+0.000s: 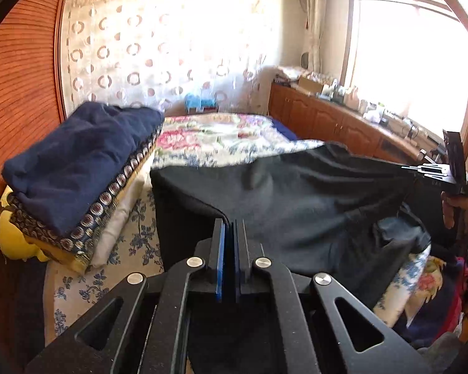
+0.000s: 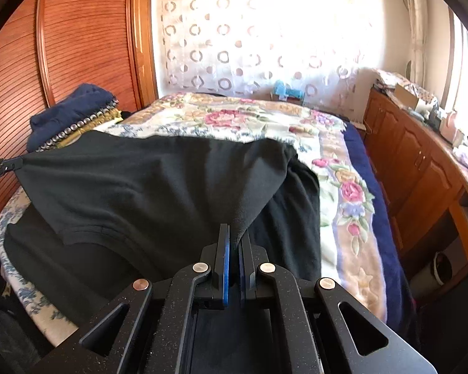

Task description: Fold small clothes

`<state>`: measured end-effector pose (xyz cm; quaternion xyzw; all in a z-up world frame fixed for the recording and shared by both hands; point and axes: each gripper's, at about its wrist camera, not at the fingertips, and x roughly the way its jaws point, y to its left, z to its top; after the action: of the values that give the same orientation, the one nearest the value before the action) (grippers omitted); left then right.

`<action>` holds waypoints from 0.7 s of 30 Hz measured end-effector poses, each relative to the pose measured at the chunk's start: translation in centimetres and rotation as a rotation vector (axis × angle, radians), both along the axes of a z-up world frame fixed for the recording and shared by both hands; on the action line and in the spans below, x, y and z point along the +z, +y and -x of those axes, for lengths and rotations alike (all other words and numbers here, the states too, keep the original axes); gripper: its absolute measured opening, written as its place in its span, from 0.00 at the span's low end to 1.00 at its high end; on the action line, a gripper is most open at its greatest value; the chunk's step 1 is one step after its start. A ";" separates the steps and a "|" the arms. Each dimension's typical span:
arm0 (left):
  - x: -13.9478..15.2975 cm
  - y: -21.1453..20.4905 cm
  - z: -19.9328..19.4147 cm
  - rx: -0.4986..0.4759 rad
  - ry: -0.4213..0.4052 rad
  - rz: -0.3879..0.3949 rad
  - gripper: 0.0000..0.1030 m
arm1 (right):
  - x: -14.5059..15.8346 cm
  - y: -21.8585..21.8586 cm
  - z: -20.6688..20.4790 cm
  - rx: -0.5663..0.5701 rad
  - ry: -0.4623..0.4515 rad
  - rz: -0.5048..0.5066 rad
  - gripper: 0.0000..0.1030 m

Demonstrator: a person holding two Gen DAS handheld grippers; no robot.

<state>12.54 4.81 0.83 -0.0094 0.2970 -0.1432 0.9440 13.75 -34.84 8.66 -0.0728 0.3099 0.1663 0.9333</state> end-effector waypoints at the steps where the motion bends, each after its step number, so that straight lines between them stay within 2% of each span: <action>1: 0.5 0.2 0.5 -0.002 -0.011 0.005 0.05 | 0.4 0.0 0.5 0.004 -0.011 -0.002 0.04; 5: 1.5 0.8 2.9 -0.007 -0.027 0.019 0.05 | 1.9 -0.4 3.2 0.019 -0.040 -0.008 0.04; 9: 0.4 1.9 5.0 0.005 0.006 0.021 0.05 | 1.8 -1.3 6.1 0.021 -0.033 -0.006 0.04; 16: -5.8 1.5 5.7 0.000 0.155 -0.022 0.06 | -5.4 -2.0 6.4 -0.009 0.127 0.018 0.04; 20: -7.1 1.2 5.9 -0.001 0.193 -0.041 0.06 | -7.7 -2.5 6.4 -0.039 0.166 -0.027 0.04; 21: -7.4 1.2 6.0 -0.001 0.200 -0.043 0.07 | -7.9 -2.7 6.4 -0.049 0.167 -0.030 0.12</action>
<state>6.54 5.97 -6.53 -0.0032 0.3926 -0.1358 0.9096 7.36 -37.56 0.73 -0.0369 0.3860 0.1536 0.9089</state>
